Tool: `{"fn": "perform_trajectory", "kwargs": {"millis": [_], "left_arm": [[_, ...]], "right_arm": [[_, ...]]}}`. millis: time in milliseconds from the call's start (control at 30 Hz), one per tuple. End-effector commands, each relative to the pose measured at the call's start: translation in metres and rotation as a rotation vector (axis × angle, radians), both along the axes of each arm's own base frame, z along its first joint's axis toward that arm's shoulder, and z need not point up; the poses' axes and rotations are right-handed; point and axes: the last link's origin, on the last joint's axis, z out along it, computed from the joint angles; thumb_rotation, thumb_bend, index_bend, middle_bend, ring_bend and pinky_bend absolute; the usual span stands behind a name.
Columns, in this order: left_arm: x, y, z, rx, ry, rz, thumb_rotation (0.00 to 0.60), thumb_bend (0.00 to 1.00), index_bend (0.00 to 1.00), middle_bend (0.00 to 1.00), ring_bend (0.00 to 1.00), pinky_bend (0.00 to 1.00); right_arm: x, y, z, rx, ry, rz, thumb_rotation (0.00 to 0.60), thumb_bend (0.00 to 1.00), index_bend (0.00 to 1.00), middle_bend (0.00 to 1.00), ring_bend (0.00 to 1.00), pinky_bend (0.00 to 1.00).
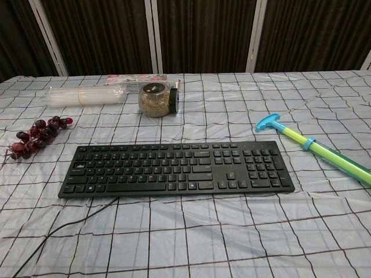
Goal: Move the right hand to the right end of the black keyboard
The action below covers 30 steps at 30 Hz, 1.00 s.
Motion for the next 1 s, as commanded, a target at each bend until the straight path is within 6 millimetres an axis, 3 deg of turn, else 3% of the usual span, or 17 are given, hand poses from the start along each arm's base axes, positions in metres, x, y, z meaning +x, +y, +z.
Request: {"fn": "perform_trajectory", "kwargs": {"millis": [33,333,400,433,567,633,767,1000], "left_arm": [[0.000,0.000,0.000,0.001,0.000,0.002,0.600,0.08,0.00,0.00,0.00,0.00],[0.000,0.001,0.002,0.009,-0.002,-0.001,0.600,0.08,0.00,0.00,0.00,0.00],[0.000,0.001,0.002,0.009,-0.004,0.000,0.600,0.08,0.00,0.00,0.00,0.00],[0.000,0.001,0.002,0.008,-0.004,0.002,0.600,0.08,0.00,0.00,0.00,0.00],[-0.001,0.002,0.002,0.013,-0.007,0.006,0.600,0.08,0.00,0.00,0.00,0.00],[-0.001,0.002,0.003,0.018,-0.010,0.005,0.600,0.08,0.00,0.00,0.00,0.00],[0.000,0.003,0.003,0.021,-0.013,0.005,0.600,0.08,0.00,0.00,0.00,0.00],[-0.001,0.002,0.005,0.026,-0.021,0.009,0.600,0.08,0.00,0.00,0.00,0.00]], "right_arm": [[0.000,0.000,-0.001,0.004,0.001,-0.003,0.600,0.17,0.00,0.00,0.00,0.04],[0.008,0.001,-0.009,0.046,-0.028,0.002,0.600,0.17,0.00,0.00,0.00,0.04],[0.014,-0.002,-0.013,0.059,-0.054,0.008,0.600,0.17,0.00,0.02,0.01,0.09],[0.018,-0.004,-0.015,0.066,-0.064,0.014,0.600,0.17,0.00,0.11,0.08,0.17],[0.038,-0.018,-0.027,0.094,-0.069,0.049,0.600,0.19,0.03,0.63,0.60,0.61],[0.050,-0.024,-0.040,0.150,-0.098,0.027,0.600,0.21,0.05,0.74,0.71,0.69],[0.066,-0.031,-0.066,0.267,-0.089,-0.012,0.600,0.33,0.07,0.85,0.83,0.77],[0.083,-0.042,-0.117,0.387,-0.020,-0.094,0.600,0.48,0.14,0.91,0.90,0.81]]}}
